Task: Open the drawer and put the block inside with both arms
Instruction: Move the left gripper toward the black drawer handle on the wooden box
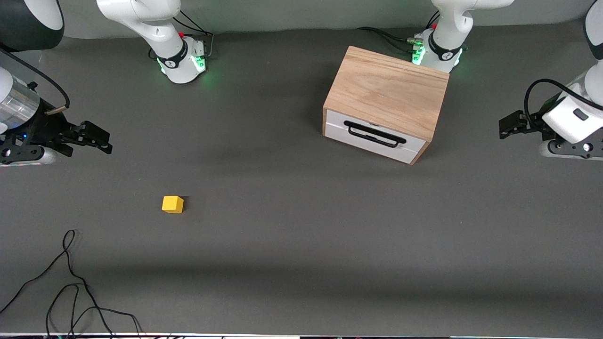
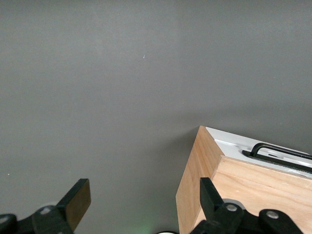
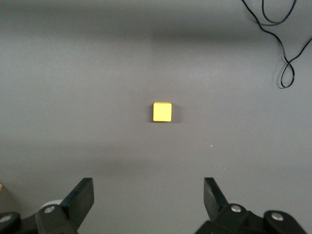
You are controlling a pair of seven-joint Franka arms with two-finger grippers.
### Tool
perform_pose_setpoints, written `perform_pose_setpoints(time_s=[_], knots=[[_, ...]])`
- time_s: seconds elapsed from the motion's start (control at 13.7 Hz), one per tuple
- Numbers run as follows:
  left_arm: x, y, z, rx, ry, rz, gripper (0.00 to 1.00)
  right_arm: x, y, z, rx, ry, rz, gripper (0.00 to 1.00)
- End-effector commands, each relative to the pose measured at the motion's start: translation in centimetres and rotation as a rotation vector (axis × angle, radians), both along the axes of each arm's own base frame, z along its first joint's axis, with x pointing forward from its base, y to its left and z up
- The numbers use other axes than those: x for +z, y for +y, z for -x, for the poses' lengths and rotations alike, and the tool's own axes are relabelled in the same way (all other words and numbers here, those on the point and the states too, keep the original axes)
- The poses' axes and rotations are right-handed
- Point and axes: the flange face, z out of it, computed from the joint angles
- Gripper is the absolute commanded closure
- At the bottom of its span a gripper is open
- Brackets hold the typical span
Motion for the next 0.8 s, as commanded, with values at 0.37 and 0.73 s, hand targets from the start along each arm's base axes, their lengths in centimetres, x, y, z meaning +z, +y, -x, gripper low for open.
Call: perform_pose_setpoints(time_s=[0.37, 0.73], knots=[[0.6, -0.4, 0.2, 0.021, 0.001, -0.014, 0.00, -0.2, -0.6, 0.0, 0.014, 0.020, -0.014, 0.00], [0.3, -6.7, 0.9, 0.265, -0.008, -0.050, 0.00, -1.5, -0.5, -0.6, 0.003, 0.031, -0.012, 0.00]])
